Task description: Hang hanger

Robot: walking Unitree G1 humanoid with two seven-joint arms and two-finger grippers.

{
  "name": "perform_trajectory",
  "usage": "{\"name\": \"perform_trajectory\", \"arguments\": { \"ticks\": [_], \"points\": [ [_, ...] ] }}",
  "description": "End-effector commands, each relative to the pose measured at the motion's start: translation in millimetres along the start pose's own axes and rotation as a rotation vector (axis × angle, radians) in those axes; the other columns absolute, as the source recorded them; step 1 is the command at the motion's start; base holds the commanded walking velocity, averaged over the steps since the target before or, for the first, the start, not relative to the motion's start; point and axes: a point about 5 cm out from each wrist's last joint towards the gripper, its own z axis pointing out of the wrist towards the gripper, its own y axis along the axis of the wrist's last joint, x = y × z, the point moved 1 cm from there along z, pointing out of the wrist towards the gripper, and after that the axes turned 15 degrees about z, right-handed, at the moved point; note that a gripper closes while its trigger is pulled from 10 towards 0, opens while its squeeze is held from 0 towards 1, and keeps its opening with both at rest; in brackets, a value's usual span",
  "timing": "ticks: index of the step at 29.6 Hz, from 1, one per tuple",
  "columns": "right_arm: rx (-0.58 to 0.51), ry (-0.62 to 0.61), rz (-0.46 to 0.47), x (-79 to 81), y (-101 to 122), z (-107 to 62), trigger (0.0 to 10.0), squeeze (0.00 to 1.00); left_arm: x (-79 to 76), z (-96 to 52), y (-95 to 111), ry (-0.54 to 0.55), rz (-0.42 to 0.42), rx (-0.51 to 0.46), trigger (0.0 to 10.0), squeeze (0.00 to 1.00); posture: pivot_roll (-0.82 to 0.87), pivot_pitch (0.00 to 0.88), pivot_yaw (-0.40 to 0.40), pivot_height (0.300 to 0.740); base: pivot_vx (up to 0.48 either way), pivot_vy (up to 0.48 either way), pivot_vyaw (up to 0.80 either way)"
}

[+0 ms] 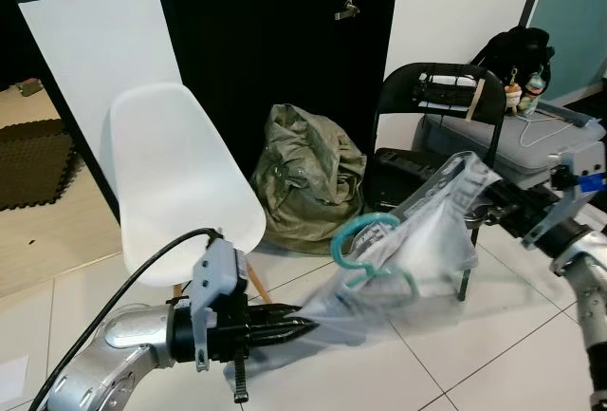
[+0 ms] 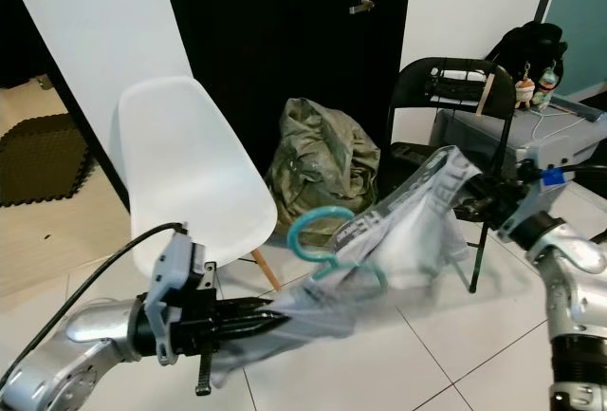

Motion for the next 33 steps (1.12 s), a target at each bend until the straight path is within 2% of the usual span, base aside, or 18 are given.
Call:
{"name": "perform_trajectory", "arguments": {
  "ticks": [1,6,9,10,11,12,14,15,16,19,20,24,27,29,30,32,33],
  "points": [
    [-0.040,0.012,0.023,2.5,6,1.4,0.0,0.00,1.7,0.9,-3,-0.013,0.026,0.049,10.0,0.00,-0.03,0.000,0.024,0.740,0.000,0.000,0.00],
    [-0.045,0.012,0.033,2.3,7,1.6,0.0,0.00,1.9,0.3,-6,-0.015,0.038,0.077,10.0,0.00,-0.03,0.000,0.024,0.740,0.000,0.000,0.00],
    [0.032,-0.019,0.000,-2.4,-4,-0.1,0.0,0.00,14.9,-1.6,5,0.083,0.055,-0.015,10.0,0.00,-0.02,0.000,0.023,0.740,0.000,0.000,0.00],
    [0.032,-0.019,0.000,-2.4,-4,-0.1,0.0,0.00,14.9,-1.6,5,0.083,0.055,-0.015,10.0,0.00,-0.02,0.000,0.023,0.740,0.000,0.000,0.00],
    [0.071,-0.023,-0.014,-3.3,-9,-2.6,0.0,0.00,27.4,-4.5,18,0.174,0.073,-0.104,10.0,0.00,-0.02,0.000,0.022,0.740,0.000,0.000,0.00],
    [0.071,-0.023,-0.014,-3.3,-9,-2.6,0.0,0.00,27.4,-4.5,18,0.174,0.073,-0.104,10.0,0.00,-0.02,0.000,0.022,0.740,0.000,0.000,0.00],
    [0.129,-0.037,-0.033,-5.9,-18,-7.3,0.0,0.00,42.9,-12.6,40,0.291,0.076,-0.264,10.0,0.00,-0.02,0.000,0.023,0.740,0.000,0.000,0.00],
    [0.129,-0.037,-0.033,-5.9,-18,-7.3,0.0,0.00,42.9,-12.6,40,0.291,0.076,-0.264,10.0,0.00,-0.02,0.000,0.023,0.740,0.000,0.000,0.00],
    [0.147,-0.045,-0.036,-7.5,-21,-9.3,0.0,0.00,47.5,-16.7,48,0.327,0.079,-0.322,10.0,0.00,-0.02,0.000,0.023,0.740,0.000,0.000,0.00],
    [0.154,-0.049,-0.036,-8.3,-23,-10.9,0.0,0.00,50.7,-21.1,53,0.354,0.076,-0.369,10.0,0.00,-0.02,0.000,0.023,0.740,0.000,0.000,0.00],
    [0.162,-0.060,-0.034,-10.5,-25,-14.1,0.0,0.00,51.1,-28.3,59,0.368,0.066,-0.432,10.0,0.00,-0.02,0.000,0.024,0.740,0.000,0.000,0.00],
    [0.168,-0.069,-0.035,-12.1,-26,-16.1,0.0,0.00,49.3,-31.0,59,0.364,0.058,-0.443,10.0,0.00,-0.02,0.000,0.024,0.740,0.000,0.000,0.00],
    [0.169,-0.074,-0.036,-13.2,-26,-17.2,0.0,0.00,49.9,-31.1,54,0.381,0.066,-0.400,10.0,0.00,-0.02,0.000,0.024,0.740,0.000,0.000,0.00],
    [0.132,-0.065,-0.036,-13.4,-19,-19.0,0.0,0.00,50.8,-31.3,42,0.398,0.073,-0.304,10.0,0.00,-0.02,0.000,0.024,0.740,0.000,0.000,0.00],
    [0.132,-0.065,-0.036,-13.4,-19,-19.0,0.0,0.00,50.8,-31.3,42,0.398,0.073,-0.304,10.0,0.00,-0.02,0.000,0.024,0.740,0.000,0.000,0.00],
    [0.090,-0.047,-0.040,-12.2,-11,-20.1,0.0,0.00,48.5,-31.3,31,0.379,0.067,-0.218,10.0,0.00,-0.02,0.000,0.024,0.740,0.000,0.000,0.00],
    [0.090,-0.047,-0.040,-12.2,-11,-20.1,0.0,0.00,48.5,-31.3,31,0.379,0.067,-0.218,10.0,0.00,-0.02,0.000,0.024,0.740,0.000,0.000,0.00]
  ]
}}
